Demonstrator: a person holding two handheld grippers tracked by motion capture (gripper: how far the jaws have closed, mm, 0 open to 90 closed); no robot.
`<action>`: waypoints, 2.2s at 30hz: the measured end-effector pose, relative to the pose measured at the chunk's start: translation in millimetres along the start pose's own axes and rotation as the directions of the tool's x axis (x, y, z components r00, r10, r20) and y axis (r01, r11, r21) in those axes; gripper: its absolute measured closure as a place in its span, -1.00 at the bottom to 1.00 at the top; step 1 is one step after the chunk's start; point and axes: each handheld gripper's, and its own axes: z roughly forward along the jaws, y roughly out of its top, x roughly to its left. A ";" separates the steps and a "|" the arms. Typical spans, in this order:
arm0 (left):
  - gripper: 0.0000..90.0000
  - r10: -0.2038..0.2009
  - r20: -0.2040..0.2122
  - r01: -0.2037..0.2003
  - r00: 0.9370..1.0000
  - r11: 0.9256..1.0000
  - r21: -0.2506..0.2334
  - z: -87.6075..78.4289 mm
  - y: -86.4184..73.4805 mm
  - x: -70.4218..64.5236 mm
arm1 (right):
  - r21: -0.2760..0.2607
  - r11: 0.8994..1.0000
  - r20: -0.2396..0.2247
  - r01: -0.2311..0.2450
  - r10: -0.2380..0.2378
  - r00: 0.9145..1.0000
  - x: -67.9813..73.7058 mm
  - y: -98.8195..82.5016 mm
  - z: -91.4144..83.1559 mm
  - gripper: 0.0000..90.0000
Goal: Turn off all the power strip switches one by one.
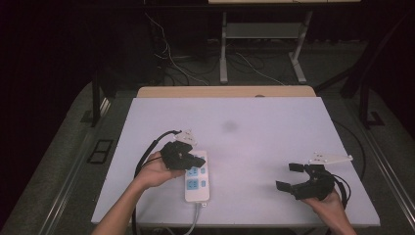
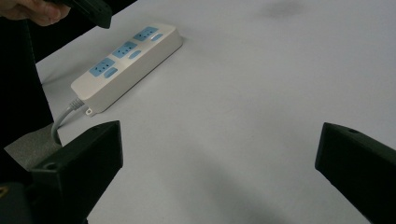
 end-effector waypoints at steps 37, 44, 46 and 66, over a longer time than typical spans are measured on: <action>0.98 -0.024 0.013 0.023 1.000 0.996 0.088 35.8 -11.3 14.5 | 0.010 1.000 -0.007 0.007 -0.007 1.000 -0.1 -0.9 0.9 -0.98; 0.99 -0.034 0.024 0.032 0.999 0.997 0.071 35.7 -14.0 16.3 | 0.013 1.000 -0.007 0.005 -0.005 1.000 -0.1 -1.1 1.4 -0.98; 0.99 -0.041 0.027 0.039 0.999 0.997 0.069 35.8 -14.2 16.9 | 0.014 1.000 -0.006 0.008 -0.008 1.000 0.2 -1.2 1.6 -0.98; 1.00 -0.049 0.014 0.048 0.999 0.996 0.081 36.7 -13.2 15.4 | 0.012 1.000 -0.003 0.003 -0.003 1.000 -0.3 -1.6 -0.7 -0.98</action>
